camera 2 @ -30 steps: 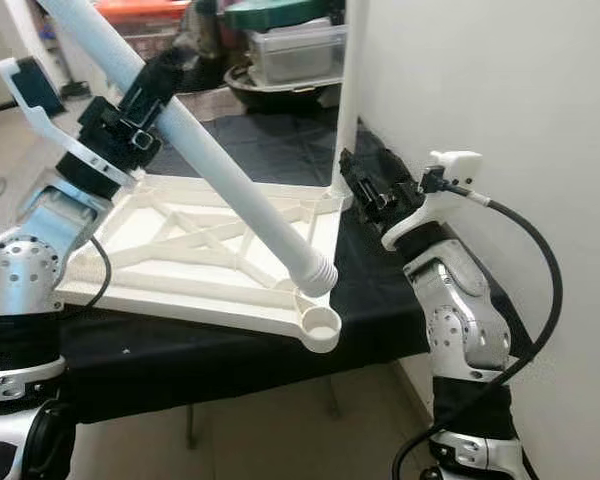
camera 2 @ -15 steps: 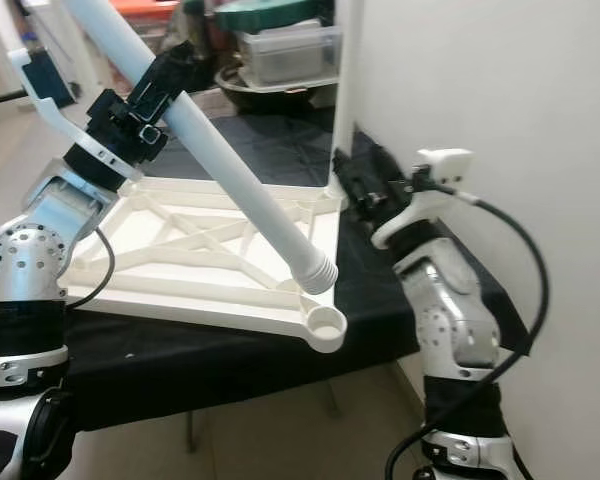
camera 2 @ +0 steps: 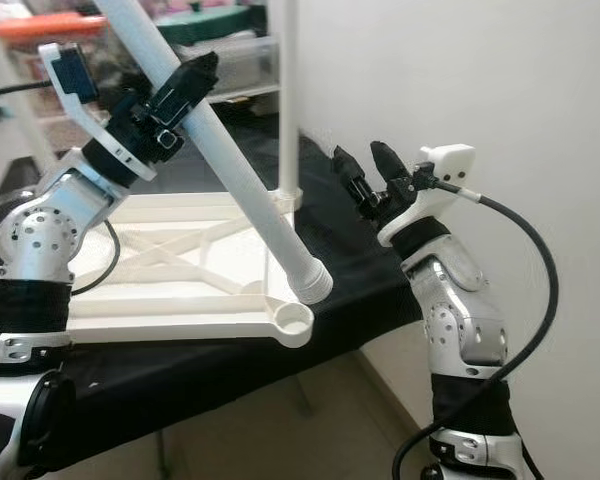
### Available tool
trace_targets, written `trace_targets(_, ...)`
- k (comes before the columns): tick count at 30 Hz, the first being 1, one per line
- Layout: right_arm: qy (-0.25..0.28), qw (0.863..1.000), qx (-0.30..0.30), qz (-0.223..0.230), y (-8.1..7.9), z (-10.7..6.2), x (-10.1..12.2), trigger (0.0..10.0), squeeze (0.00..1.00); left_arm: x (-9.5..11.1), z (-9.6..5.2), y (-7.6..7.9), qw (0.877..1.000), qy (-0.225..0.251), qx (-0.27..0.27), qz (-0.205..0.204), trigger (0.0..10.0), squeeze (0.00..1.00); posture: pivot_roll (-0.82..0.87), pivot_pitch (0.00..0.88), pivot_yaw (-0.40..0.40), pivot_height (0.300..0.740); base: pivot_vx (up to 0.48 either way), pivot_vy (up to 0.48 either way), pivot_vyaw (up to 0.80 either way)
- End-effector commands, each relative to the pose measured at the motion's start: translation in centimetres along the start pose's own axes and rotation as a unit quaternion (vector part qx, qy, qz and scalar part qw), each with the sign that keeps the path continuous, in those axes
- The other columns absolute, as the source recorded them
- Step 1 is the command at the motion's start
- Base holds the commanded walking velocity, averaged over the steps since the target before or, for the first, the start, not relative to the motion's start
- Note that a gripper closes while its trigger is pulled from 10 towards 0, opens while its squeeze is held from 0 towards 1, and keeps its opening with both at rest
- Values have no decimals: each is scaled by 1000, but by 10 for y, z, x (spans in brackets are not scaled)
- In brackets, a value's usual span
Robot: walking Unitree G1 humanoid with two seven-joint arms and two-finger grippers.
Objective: Building children table
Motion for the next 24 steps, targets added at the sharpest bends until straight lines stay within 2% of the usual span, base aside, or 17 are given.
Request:
trace_targets(1, 4, 1000, 8, -2, -2, 0, 5, 10000, 0, 3, 5, 6, 1000, -1, -18, 9, 10000, 0, -2, 0, 40, 740, 0, 0, -788)
trace_targets(6, 5, 1000, 13, 3, -5, 1, 5, 10000, 0, 2, 8, 3, 1000, -6, -19, 14, 10000, 0, -2, 0, 39, 740, 0, 0, -685)
trace_targets(8, -1, 1000, 18, 3, -6, 1, 4, 10000, 0, 2, 8, 2, 1000, -9, -20, 17, 10000, 0, -1, 0, 39, 740, 0, 0, 0)
trace_targets(14, -39, 995, 75, 45, -16, 1, -4, 10000, 0, 0, 12, 3, 998, -29, -37, 34, 10000, 0, 1, 0, 38, 740, 0, 0, 0)
trace_targets(15, -48, 993, 93, 46, -18, 0, -5, 10000, 1000, -1, 13, 4, 998, -33, -41, 36, 10000, 0, 4, 0, 36, 740, 0, 0, 0)
trace_targets(18, -77, 989, 119, 32, -18, -5, -11, 10000, 1000, -3, 14, 6, 997, -46, -55, 43, 10000, 0, 7, 0, 35, 740, 0, 0, 0)
trace_targets(19, -98, 986, 130, 28, -17, -7, -15, 10000, 800, -4, 14, 7, 996, -52, -62, 47, 10000, 0, 6, 0, 33, 740, 0, 0, 0)
trace_targets(20, -110, 984, 138, 20, -16, -8, -18, 10000, 0, -6, 14, 8, 995, -59, -67, 49, 10000, 0, 6, 0, 33, 740, 0, 0, 0)
trace_targets(24, -136, 979, 151, 22, -10, -9, -21, 10000, 0, -15, 15, 13, 990, -85, -95, 56, 10000, 0, 9, 0, 32, 740, 0, 0, 0)
Point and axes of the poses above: a point about 5 cm out from each wrist's last joint towards the gripper, its own z axis pointing out of the wrist towards the gripper, its own x axis along the axis of the wrist's last joint, y = z × x, the point moved 5 cm from there along z, pointing out of the wrist towards the gripper, and after that the axes turned 1 degree about z, right-handed, at the moved point
